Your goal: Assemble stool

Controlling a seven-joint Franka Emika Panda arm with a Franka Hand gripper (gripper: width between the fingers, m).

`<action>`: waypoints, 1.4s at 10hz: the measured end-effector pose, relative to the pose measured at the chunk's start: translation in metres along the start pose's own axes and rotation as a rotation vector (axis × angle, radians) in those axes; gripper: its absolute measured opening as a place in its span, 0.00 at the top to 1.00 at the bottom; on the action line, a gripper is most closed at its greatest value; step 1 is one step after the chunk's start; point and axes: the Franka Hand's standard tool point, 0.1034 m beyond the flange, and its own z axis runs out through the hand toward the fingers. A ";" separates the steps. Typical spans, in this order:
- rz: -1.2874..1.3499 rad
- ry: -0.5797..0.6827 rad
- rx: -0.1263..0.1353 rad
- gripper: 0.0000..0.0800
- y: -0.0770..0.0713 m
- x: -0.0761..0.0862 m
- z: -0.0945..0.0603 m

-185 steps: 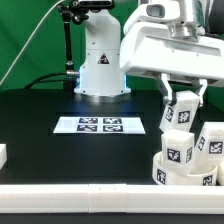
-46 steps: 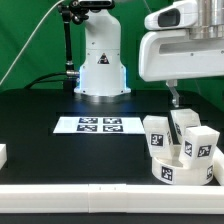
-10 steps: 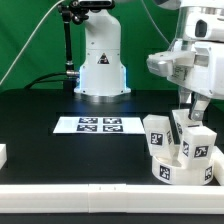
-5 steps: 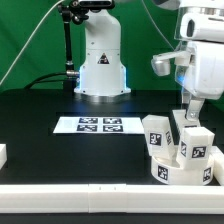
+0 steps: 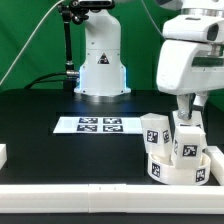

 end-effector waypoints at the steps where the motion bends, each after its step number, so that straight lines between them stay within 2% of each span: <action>1: 0.092 -0.004 0.000 0.58 -0.002 0.002 0.000; 8: 0.525 -0.002 0.009 0.58 -0.004 0.004 0.000; 9: 0.634 -0.003 0.024 0.58 -0.003 0.003 0.000; 14: 1.214 -0.023 0.174 0.58 0.002 0.000 0.002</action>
Offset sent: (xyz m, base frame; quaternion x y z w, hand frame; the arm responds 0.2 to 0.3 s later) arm 0.0000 0.0000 0.0000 0.0000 0.0000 0.1938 0.9810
